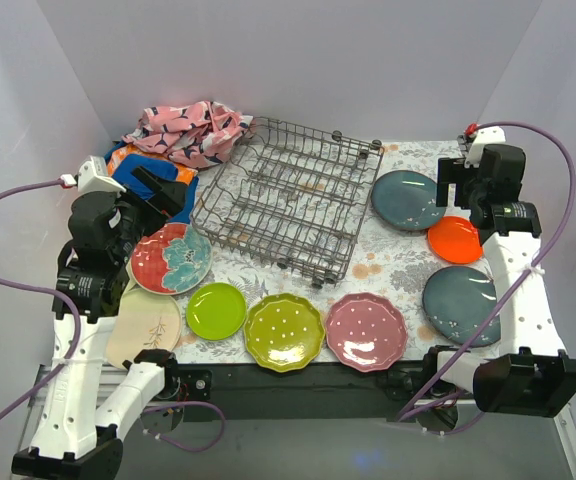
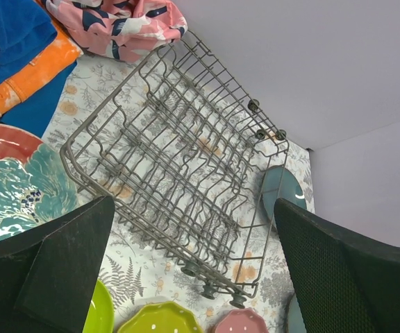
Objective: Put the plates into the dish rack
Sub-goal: Grab a plate with the right arm
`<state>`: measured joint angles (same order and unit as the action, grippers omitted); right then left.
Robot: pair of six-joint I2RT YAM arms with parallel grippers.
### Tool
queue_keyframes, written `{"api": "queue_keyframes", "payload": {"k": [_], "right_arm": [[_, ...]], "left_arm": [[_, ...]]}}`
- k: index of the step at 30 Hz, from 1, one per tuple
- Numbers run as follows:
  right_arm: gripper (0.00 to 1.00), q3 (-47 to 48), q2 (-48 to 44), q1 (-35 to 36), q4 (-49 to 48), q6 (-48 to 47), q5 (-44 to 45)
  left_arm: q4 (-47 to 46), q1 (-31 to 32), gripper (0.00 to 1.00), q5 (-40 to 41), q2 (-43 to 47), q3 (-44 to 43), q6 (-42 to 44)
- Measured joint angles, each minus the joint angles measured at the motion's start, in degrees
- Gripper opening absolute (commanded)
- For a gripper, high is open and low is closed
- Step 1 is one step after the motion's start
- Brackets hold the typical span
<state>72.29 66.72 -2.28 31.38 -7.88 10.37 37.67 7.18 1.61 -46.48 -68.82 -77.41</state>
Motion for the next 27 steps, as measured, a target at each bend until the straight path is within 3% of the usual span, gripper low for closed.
{"api": "queue_keyframes", "payload": {"k": [9,16,27], "right_arm": [[0.98,-3.7,0.7,1.1,-4.1,-12.2,-3.5],[0.98,-7.5,0.7,9.1,-4.1,-26.6,-3.2],[0.98,-4.3,9.7,0.7,-1.7,-31.4,-14.8]], "left_arm": [[-1.0,0.0,0.98,-1.1,-0.5,1.4,-0.2],[-2.2,0.0,0.98,-2.6,-2.1,2.6,-0.4],[-2.8,0.0,0.98,-3.7,-2.3,3.7,-0.5]]}}
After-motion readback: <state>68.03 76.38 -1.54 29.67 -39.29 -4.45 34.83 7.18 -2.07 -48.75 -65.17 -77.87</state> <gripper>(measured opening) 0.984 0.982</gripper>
